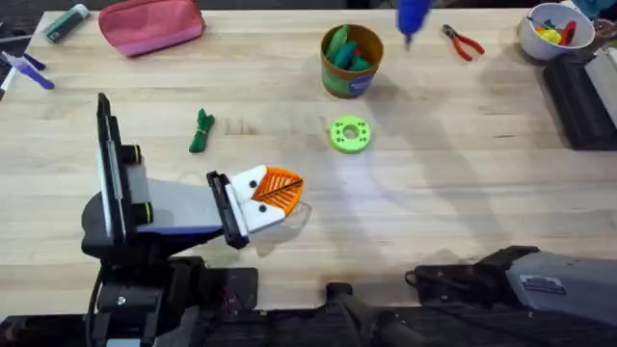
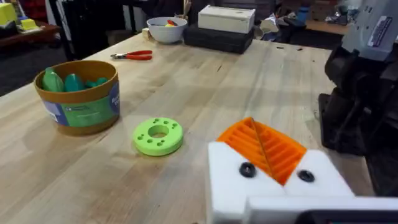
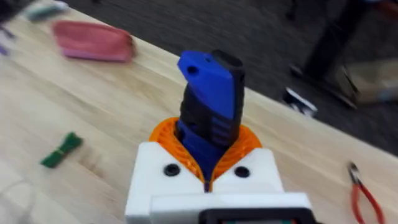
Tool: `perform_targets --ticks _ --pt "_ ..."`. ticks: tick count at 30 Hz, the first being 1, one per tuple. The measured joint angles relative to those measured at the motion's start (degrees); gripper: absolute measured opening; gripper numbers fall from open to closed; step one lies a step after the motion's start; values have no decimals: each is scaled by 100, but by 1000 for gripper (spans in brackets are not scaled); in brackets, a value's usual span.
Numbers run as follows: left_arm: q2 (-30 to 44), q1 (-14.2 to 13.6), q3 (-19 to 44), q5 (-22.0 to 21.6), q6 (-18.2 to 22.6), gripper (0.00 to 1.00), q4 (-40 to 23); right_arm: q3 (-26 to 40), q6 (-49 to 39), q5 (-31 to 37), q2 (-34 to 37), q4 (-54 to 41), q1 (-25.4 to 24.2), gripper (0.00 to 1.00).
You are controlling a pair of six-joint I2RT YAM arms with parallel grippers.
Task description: Pick up the gripper from the table and insert it into the empty holder that is missing its gripper. Then pick up a screw, insert it into the mounting hole, and use the screwdriver to tighten it. Finally, clean up the table by picking up the vegetable and placing it into the bucket.
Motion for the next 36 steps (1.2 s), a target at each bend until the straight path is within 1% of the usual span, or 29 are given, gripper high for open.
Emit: perform_targets --ticks 2,5,8,13,14,15,18,23,28,32,36 --pt "0 0 0 0 0 16 2 0 12 -223 -34 247 202 24" --pt "0 0 0 0 0 16 2 0 29 -783 -104 551 378 24" --pt "0 0 0 0 0 16 2 0 44 -1475 -235 777 404 24" --pt "0 0 0 0 0 16 2 0 44 -2347 -487 867 404 24" --pt "0 0 0 0 -2 16 2 -37 45 -2678 -602 927 404 24" --pt "0 0 0 0 0 16 2 -102 44 -2741 -651 1001 404 24" --pt "0 0 0 0 -2 16 2 -473 51 -2922 -842 1423 404 24" --pt "0 0 0 0 0 16 2 -1477 320 -3328 -1189 2738 397 24" --pt "0 0 0 0 0 16 0 -2301 777 -4090 -1254 4198 350 24" --pt "0 0 0 0 0 16 2 -2635 1157 -4809 -1189 4909 352 24" --pt "0 0 0 0 0 16 1 -2659 1364 -5393 -1074 5106 440 24"
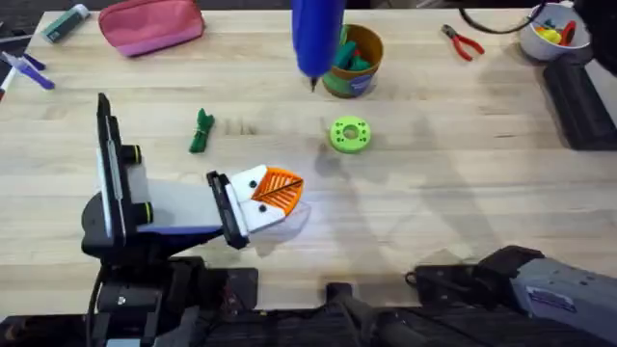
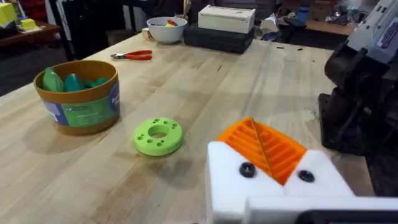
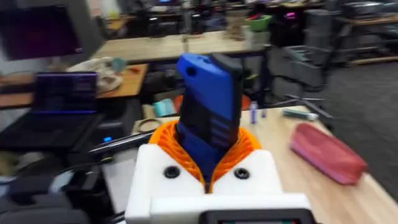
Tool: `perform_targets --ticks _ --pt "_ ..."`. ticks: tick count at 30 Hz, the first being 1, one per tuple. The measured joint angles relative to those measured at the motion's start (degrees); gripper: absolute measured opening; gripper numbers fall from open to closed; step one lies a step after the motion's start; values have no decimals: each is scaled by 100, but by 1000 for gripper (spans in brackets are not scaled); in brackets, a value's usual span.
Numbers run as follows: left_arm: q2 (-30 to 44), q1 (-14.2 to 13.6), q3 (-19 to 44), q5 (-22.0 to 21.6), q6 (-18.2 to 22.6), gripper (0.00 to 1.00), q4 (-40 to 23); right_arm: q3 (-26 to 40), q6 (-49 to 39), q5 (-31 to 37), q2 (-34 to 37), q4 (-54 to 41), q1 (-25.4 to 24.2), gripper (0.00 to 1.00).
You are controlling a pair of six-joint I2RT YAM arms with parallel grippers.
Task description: Pick up the gripper from the table and insert it into the empty holder that is missing its gripper. Then pick up a screw, insert it into the mounting hole, and use the screwdriver to tighten it. Finally, clean up the table by picking up the vegetable and placing it into the bucket.
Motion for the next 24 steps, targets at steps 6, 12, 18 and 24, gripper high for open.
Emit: perform_targets --ticks 6,12,18,24 --pt "0 0 0 0 0 16 0 -57 73 -361 23 251 300 24" --pt "0 0 0 0 0 16 1 -683 354 -466 23 1352 468 24" --pt "0 0 0 0 0 16 1 -1462 754 -526 25 2763 647 24" --pt "0 0 0 0 0 16 0 -1634 759 -629 23 2853 869 24"
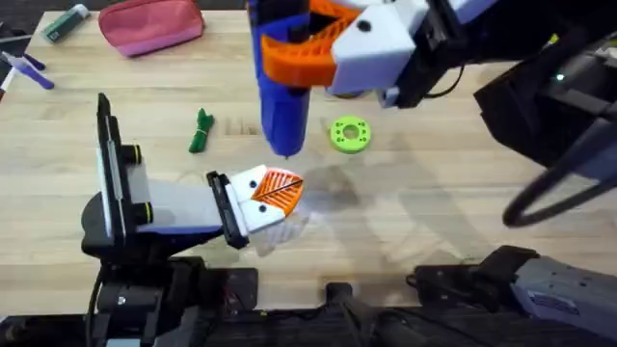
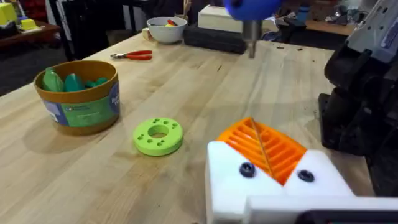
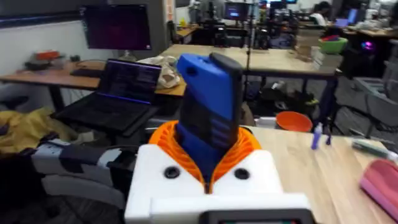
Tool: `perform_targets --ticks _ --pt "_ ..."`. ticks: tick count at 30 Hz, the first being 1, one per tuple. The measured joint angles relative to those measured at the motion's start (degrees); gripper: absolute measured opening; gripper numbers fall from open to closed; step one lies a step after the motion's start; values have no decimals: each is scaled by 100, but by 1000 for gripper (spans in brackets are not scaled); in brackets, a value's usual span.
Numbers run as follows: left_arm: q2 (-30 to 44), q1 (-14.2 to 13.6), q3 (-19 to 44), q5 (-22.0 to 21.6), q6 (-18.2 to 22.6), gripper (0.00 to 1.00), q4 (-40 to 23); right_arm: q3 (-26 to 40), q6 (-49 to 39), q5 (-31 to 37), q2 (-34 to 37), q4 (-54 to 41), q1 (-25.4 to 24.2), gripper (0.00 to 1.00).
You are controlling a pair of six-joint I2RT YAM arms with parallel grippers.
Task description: Pick up the gripper from the table and insert it into the empty holder that is missing its gripper. Then pick up a screw, insert it into the mounting hole, and use the screwdriver to tighten it. Finally, clean up the table by picking up the vegetable and placing it into the bucket.
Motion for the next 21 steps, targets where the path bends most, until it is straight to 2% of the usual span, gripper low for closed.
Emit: perform_targets --ticks 7,13,21 --pt "0 0 0 0 -1 16 1 0 -356 -105 66 51 435 24" --pt "0 0 0 0 -1 16 1 0 -550 -108 337 290 621 24" --pt "0 0 0 0 0 16 1 0 -770 -108 337 370 842 24"
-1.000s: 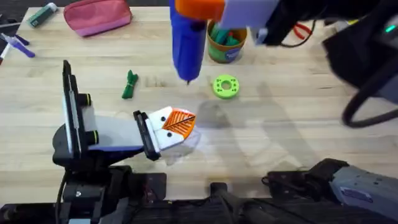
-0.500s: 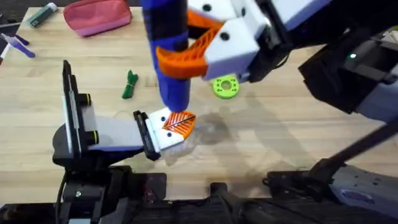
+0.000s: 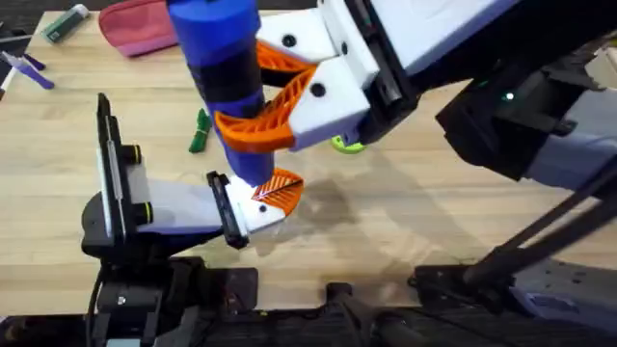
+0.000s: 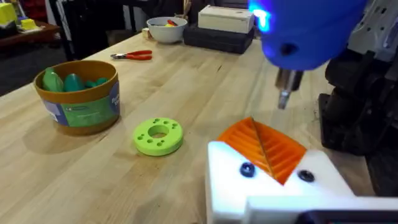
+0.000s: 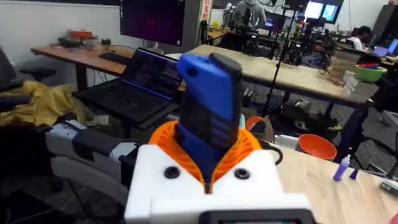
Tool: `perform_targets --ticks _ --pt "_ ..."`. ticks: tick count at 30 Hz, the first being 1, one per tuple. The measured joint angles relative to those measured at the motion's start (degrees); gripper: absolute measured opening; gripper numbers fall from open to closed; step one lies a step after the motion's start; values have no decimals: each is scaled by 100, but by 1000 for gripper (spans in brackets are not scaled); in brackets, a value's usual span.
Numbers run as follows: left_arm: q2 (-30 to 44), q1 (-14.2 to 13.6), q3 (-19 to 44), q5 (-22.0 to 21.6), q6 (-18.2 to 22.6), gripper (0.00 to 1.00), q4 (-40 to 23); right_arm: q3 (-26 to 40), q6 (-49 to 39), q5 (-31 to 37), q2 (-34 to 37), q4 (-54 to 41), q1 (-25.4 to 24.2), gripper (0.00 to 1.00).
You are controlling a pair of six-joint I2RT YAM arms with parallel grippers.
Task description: Pick up the gripper from the table and insert it into the empty holder that is missing its gripper. Then pick up a screw, insert it into the mounting hole, and use the screwdriver to tighten it. Finally, clean up the table by picking up the vegetable and placing it into the bucket.
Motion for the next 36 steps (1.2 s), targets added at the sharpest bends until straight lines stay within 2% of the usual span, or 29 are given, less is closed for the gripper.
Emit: perform_targets --ticks 11,36 --pt "0 0 0 0 0 16 -1 0 -256 0 2 0 162 24" --pt "0 0 0 0 0 16 -2 0 -465 -98 349 122 177 24"
